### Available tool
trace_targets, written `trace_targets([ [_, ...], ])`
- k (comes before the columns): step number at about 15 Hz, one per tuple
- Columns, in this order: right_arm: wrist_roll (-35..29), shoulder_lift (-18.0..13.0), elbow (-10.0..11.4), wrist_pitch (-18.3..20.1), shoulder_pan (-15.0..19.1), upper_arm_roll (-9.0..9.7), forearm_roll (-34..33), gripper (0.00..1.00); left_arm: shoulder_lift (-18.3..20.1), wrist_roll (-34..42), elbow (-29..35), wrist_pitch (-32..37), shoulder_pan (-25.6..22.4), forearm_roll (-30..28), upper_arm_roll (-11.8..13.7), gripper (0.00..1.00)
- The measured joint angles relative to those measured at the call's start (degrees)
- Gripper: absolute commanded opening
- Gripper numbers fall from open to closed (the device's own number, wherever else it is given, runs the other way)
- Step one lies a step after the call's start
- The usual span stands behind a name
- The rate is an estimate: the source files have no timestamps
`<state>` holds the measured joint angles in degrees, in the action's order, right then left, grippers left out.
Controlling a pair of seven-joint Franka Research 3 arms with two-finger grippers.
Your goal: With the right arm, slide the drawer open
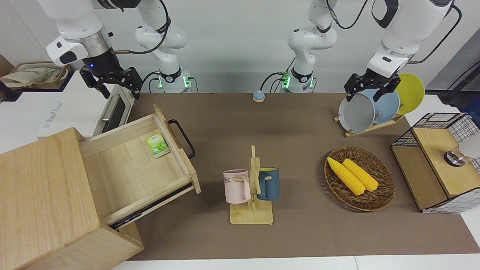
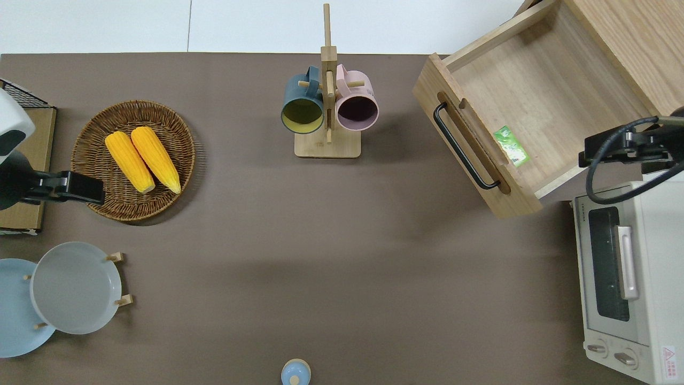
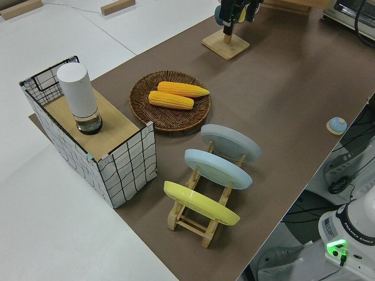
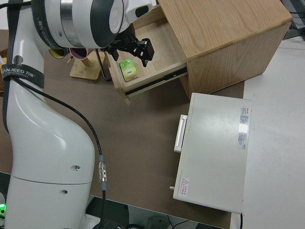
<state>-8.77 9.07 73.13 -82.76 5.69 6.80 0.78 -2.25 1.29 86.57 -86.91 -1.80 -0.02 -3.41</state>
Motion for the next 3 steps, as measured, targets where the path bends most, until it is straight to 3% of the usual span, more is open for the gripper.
trace_targets([
  [3,0.01,0.38,1.64,-3.55,0.07,0.00,0.00,0.985,0.00,0.00,0.00,0.00,0.00,0.00,0.00,0.99],
])
